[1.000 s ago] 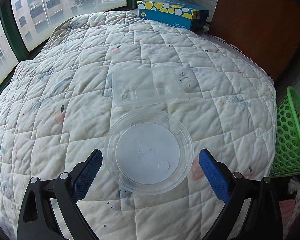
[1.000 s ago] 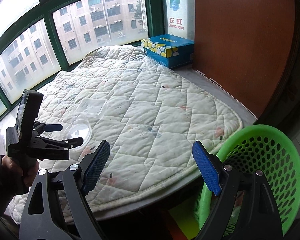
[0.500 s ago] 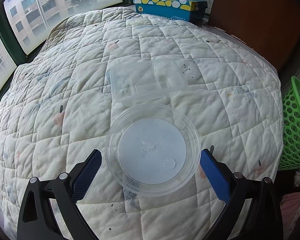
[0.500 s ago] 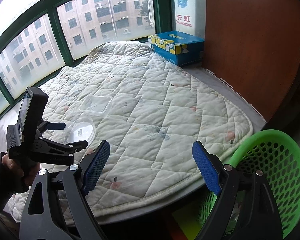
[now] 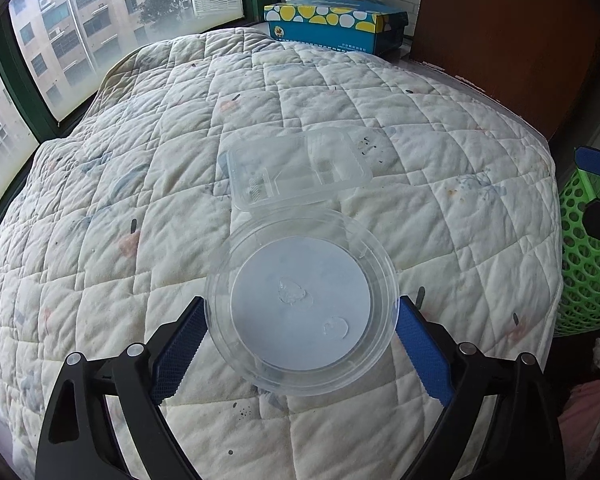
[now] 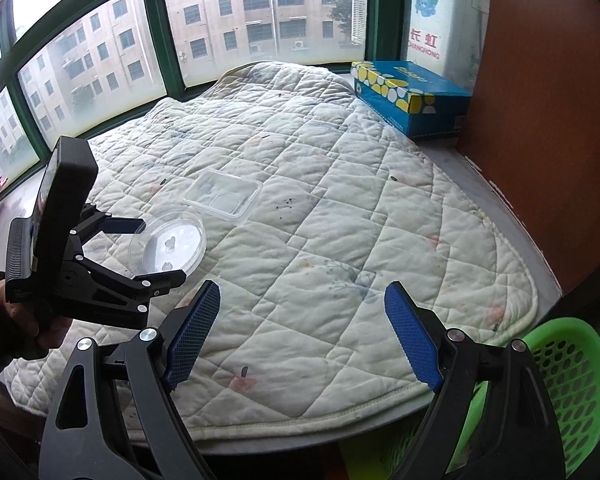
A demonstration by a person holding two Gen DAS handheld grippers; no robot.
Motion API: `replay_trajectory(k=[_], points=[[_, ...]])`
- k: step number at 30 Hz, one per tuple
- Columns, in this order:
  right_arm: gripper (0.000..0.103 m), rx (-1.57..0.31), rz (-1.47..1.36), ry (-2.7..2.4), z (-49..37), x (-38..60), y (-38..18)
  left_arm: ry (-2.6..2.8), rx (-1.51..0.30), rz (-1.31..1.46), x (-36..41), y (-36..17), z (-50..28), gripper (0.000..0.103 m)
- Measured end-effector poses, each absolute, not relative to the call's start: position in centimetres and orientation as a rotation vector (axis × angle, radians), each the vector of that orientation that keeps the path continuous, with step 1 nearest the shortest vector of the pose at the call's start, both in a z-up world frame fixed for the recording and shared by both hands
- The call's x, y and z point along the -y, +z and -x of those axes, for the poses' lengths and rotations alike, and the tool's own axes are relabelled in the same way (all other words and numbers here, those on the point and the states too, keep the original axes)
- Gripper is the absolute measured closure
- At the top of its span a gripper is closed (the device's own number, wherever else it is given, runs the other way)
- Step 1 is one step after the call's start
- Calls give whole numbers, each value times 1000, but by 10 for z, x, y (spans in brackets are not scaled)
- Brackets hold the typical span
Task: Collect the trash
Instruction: 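Grasp the clear rectangular tray with the right gripper while the left holds the lid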
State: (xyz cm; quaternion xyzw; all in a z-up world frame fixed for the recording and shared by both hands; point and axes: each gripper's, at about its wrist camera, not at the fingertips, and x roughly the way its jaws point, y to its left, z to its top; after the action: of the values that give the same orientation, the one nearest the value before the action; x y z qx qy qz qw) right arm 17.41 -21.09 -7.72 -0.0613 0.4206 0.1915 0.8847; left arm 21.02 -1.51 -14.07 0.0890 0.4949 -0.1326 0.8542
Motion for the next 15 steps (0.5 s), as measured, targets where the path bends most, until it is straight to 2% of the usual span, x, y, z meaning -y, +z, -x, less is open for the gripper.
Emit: replay_trajectory(k=[6,15], points=[[19,-906,223,549,-205,182,-83,-223,-1003,-110,-22,-115,-195,14],[19,-881,514,800,-251,108,-97,-109,-972,-42,-78,-93,-185,14]])
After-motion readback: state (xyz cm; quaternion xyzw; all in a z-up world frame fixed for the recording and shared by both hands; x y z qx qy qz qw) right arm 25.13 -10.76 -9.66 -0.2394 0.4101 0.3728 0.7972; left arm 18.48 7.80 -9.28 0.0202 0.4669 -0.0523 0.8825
